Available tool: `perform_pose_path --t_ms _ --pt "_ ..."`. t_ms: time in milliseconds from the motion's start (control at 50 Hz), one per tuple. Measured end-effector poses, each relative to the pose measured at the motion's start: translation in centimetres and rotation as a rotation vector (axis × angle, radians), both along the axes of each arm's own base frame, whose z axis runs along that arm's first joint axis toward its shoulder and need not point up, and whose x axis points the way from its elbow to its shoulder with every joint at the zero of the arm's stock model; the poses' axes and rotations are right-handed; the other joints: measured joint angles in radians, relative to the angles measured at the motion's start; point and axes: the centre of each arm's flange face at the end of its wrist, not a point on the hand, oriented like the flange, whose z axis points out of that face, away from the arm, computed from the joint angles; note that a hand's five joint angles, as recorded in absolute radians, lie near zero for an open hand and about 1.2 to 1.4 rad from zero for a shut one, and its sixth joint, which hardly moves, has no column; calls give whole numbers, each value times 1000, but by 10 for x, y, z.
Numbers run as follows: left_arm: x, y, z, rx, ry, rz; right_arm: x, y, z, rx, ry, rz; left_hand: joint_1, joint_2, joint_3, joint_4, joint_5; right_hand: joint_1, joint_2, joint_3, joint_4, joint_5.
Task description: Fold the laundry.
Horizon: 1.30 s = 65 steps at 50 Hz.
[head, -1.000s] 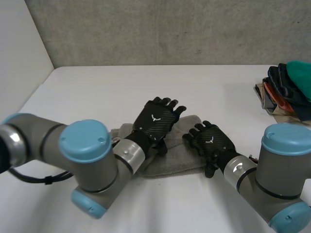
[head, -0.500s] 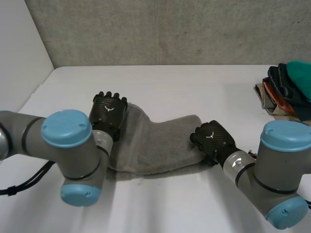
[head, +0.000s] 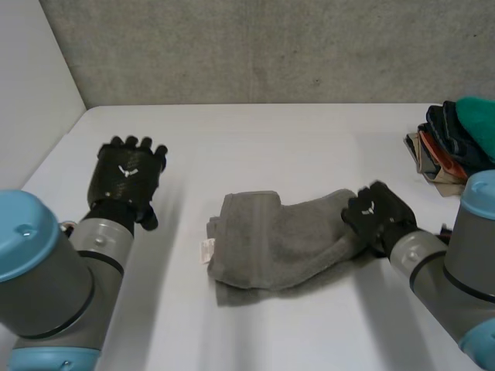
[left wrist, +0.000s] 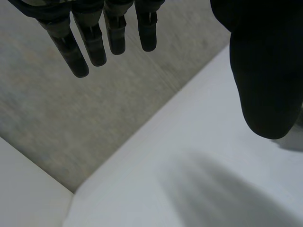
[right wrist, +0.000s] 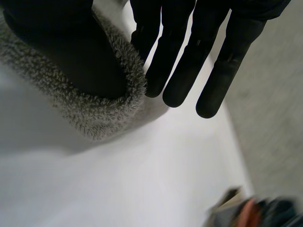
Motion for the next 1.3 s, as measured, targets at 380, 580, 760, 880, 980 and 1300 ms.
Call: perform_pose_path --t_ms 380,580,760,880,980,1300 --pt "-3 -1 26 -78 69 -7 128 112 -29 -173 -59 716 -26 -18 -27 -18 -6 -457 -537 -535 -546 -513" --pt "-17 -1 43 -127 253 -63 94 66 32 19 -443 357 -26 -18 -27 -18 -6 -839 -959 -978 -987 -938" --pt "-56 34 34 -64 322 -241 45 25 53 409 -791 -2 -26 -18 -27 -18 -7 -839 -959 -978 -987 -938" --pt "-84 44 1 46 256 -326 37 9 36 504 -723 -106 -26 -18 -27 -18 -6 -839 -959 -978 -987 -938" --pt "-95 43 -37 184 151 -315 42 1 19 533 -667 -116 -25 -16 -25 -16 -3 -839 -959 -978 -987 -938" --pt "-66 40 -80 362 -43 -120 61 -11 -30 543 -486 -75 -24 -16 -25 -16 -3 -839 -959 -978 -987 -938"
